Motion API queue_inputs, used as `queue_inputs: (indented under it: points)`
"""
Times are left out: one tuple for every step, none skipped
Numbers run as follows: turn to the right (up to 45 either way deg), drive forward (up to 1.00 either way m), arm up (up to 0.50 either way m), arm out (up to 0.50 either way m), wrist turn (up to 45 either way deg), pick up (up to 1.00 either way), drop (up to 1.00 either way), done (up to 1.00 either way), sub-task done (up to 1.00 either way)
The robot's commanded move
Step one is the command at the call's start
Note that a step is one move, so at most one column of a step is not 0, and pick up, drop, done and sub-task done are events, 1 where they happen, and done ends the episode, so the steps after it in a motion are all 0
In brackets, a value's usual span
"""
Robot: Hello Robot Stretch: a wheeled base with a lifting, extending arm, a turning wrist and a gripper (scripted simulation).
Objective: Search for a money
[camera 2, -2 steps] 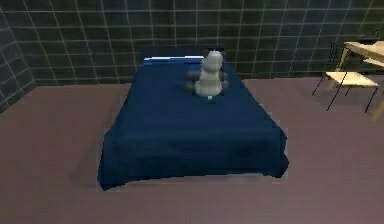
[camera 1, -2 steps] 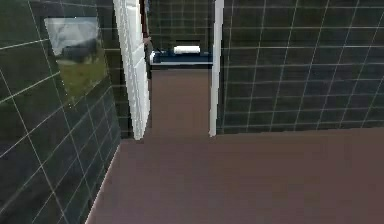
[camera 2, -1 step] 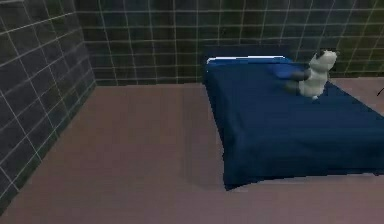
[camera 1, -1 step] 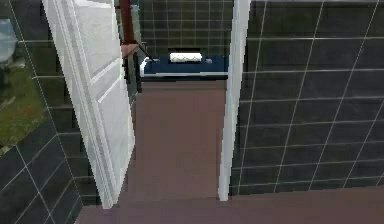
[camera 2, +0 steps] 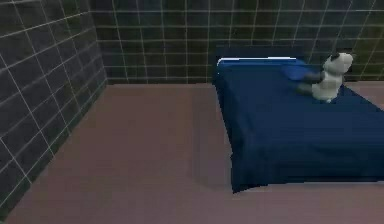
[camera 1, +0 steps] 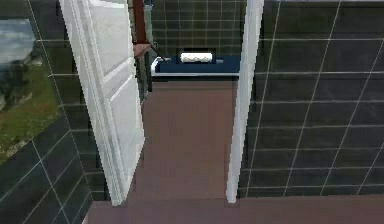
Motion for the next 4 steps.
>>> queue_inputs:
  points:
    - [0.0,1.00,0.00,0.00,0.0,0.00,0.00,0.00,0.00]
    - [0.0,0.60,0.00,0.00,0.0,0.00,0.00,0.00,0.00]
    - [45.0,0.00,0.00,0.00,0.0,0.00,0.00,0.00,0.00]
    - [3.0,0.00,0.00,0.00,0.0,0.00,0.00,0.00,0.00]
